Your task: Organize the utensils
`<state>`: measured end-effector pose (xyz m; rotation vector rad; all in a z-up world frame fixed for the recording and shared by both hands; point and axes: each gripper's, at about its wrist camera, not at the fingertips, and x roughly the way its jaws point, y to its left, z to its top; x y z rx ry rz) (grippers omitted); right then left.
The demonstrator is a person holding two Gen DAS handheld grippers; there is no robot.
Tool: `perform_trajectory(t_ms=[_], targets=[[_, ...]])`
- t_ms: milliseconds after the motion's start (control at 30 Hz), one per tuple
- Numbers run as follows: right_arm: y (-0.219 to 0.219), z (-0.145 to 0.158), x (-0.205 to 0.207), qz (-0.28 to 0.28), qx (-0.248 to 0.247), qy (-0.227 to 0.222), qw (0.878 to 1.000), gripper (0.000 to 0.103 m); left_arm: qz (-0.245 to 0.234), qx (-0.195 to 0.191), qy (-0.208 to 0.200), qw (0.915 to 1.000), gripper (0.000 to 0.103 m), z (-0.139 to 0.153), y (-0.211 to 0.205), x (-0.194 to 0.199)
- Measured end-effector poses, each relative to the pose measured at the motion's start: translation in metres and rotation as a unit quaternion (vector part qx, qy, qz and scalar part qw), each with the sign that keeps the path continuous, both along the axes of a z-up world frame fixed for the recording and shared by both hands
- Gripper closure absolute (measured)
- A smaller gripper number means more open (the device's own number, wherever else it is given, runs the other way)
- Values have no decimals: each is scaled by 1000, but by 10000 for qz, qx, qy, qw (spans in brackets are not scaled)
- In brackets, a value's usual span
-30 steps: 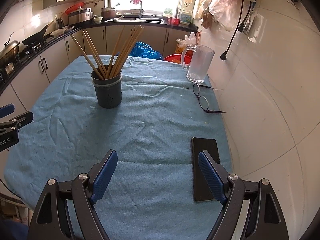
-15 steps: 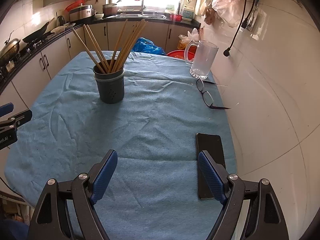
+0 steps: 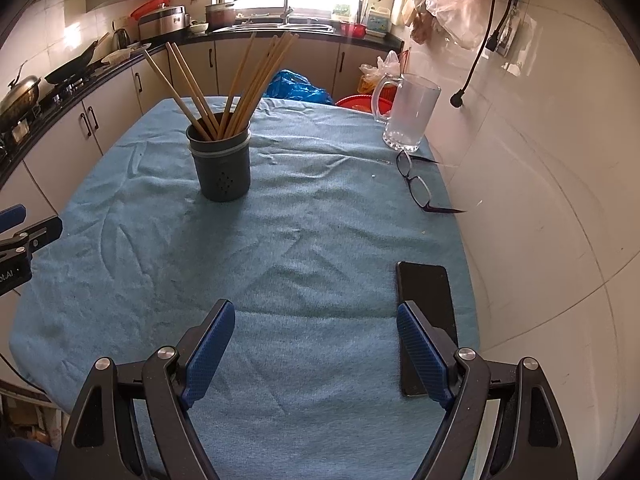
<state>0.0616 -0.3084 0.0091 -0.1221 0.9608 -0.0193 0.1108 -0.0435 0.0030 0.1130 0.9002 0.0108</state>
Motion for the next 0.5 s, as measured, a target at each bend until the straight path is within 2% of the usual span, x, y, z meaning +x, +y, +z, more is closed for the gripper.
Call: perform_trajectory(t_ms=[333,500], targets=[[-4,-10,5,11,99,172,9998,16,78,-31,97,9999,27,-7,1,4],[-10,-24,9,59,279,321,9991,16,340,-228,327,9986,25,-20,13,11]])
